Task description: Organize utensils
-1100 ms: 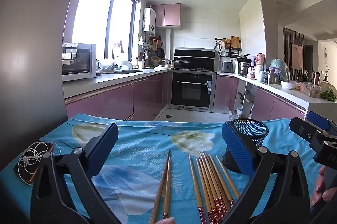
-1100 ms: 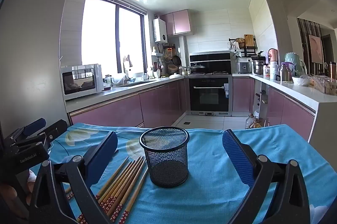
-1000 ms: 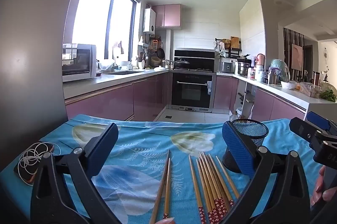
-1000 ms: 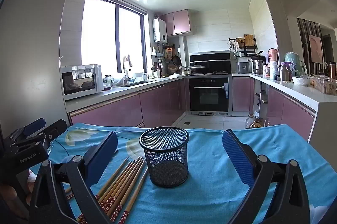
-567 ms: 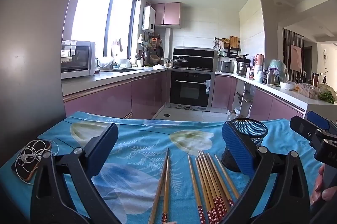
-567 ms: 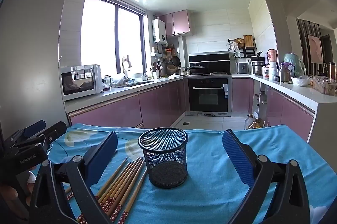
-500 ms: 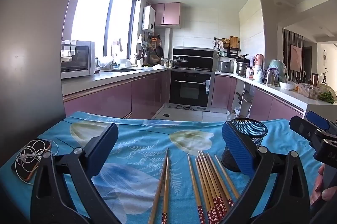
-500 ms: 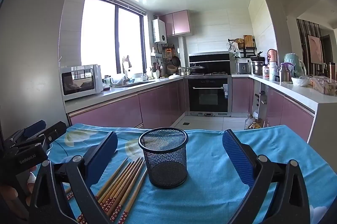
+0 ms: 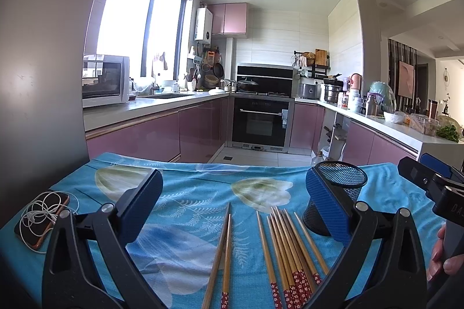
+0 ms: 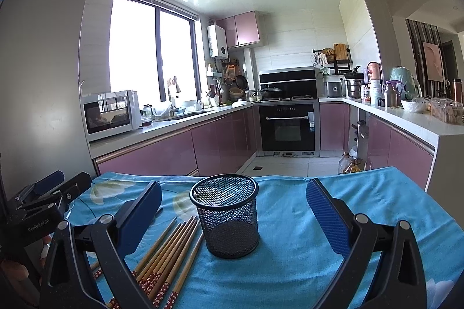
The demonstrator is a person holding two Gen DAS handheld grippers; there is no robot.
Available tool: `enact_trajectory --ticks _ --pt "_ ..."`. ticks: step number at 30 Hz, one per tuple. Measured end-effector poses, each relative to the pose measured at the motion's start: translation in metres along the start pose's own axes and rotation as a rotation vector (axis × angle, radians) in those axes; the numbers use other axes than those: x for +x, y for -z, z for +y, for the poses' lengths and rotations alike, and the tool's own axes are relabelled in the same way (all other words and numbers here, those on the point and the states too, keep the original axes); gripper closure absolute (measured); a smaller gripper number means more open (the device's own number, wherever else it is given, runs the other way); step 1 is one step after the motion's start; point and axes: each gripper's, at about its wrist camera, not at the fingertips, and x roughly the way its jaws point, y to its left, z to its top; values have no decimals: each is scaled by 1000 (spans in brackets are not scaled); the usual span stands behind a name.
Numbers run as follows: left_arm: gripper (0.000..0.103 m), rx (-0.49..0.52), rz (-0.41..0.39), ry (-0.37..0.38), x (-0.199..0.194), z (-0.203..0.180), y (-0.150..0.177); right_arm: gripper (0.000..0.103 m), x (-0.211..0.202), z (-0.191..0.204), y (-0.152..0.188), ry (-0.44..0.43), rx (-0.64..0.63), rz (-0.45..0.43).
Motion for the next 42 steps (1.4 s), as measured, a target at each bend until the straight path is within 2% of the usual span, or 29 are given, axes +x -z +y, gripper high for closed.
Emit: enact_trajectory --ticks 42 --pt "6 -2 8 3 1 -3 4 7 -6 7 -7 -6 -22 -21"
